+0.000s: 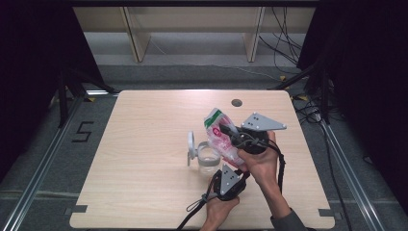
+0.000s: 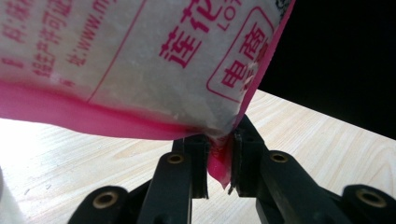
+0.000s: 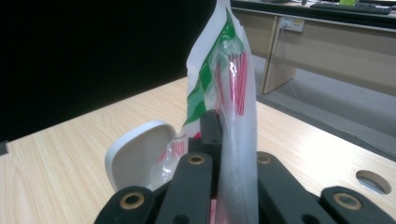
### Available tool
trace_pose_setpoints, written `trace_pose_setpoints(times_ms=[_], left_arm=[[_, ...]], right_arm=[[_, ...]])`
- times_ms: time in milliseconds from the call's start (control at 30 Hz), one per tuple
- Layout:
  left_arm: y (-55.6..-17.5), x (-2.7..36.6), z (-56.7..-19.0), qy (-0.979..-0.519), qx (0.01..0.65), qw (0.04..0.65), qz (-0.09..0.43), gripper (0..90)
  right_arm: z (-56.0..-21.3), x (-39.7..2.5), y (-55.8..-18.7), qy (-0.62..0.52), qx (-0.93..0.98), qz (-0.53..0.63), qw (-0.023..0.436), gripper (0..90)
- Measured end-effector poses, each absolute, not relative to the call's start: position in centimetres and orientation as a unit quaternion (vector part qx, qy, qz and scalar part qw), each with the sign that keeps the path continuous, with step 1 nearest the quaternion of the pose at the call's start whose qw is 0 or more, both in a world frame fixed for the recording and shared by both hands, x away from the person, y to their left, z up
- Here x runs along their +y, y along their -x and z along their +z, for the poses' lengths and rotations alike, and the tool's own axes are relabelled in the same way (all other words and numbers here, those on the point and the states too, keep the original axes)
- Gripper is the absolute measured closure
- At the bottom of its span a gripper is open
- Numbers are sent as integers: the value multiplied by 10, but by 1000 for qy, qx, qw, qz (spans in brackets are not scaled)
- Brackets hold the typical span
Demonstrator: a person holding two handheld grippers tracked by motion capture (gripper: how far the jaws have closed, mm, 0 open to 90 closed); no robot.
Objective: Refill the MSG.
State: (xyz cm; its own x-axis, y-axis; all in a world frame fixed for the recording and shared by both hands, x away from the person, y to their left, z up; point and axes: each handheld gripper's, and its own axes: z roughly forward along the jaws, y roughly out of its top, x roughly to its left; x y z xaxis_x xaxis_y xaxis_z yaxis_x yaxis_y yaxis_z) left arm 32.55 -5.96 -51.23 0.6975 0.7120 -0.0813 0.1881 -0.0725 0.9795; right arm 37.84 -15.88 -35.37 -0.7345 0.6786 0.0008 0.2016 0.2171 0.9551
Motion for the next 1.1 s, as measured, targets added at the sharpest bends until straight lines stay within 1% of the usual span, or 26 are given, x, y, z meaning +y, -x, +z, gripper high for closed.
trace_pose_setpoints(times_ms=[33, 67, 100, 200, 233, 567, 767, 900, 933, 967, 1033, 1100], left_arm=[[-326, -59, -513, -699, 322, 600, 218, 785], [-327, -60, -513, -700, 323, 600, 216, 785], [-327, -60, -513, -699, 323, 600, 215, 785], [-328, -61, -513, -696, 324, 604, 212, 786], [-328, -62, -513, -697, 324, 603, 212, 786], [-330, -64, -513, -695, 324, 606, 212, 787], [-332, -64, -512, -694, 321, 609, 210, 787], [-332, -64, -512, -693, 323, 609, 211, 787], [-332, -64, -512, -693, 323, 609, 211, 787], [-332, -64, -512, -693, 323, 609, 209, 787], [-332, -64, -512, -693, 323, 610, 208, 787], [-333, -64, -512, -691, 323, 612, 207, 787]], right_arm=[[-354, -158, -380, -295, 749, 547, 230, 900], [-354, -158, -380, -295, 749, 547, 230, 900], [-355, -156, -380, -299, 753, 549, 207, 900], [-354, -155, -381, -296, 757, 541, 216, 900], [-354, -155, -383, -288, 758, 539, 227, 900], [-355, -151, -385, -300, 762, 534, 210, 900], [-354, -150, -388, -280, 768, 530, 224, 900], [-354, -146, -386, -287, 770, 527, 214, 900], [-354, -146, -386, -287, 770, 527, 214, 900], [-354, -146, -386, -284, 771, 524, 224, 900], [-355, -144, -387, -287, 771, 527, 211, 900], [-355, -143, -387, -288, 771, 527, 213, 900]])
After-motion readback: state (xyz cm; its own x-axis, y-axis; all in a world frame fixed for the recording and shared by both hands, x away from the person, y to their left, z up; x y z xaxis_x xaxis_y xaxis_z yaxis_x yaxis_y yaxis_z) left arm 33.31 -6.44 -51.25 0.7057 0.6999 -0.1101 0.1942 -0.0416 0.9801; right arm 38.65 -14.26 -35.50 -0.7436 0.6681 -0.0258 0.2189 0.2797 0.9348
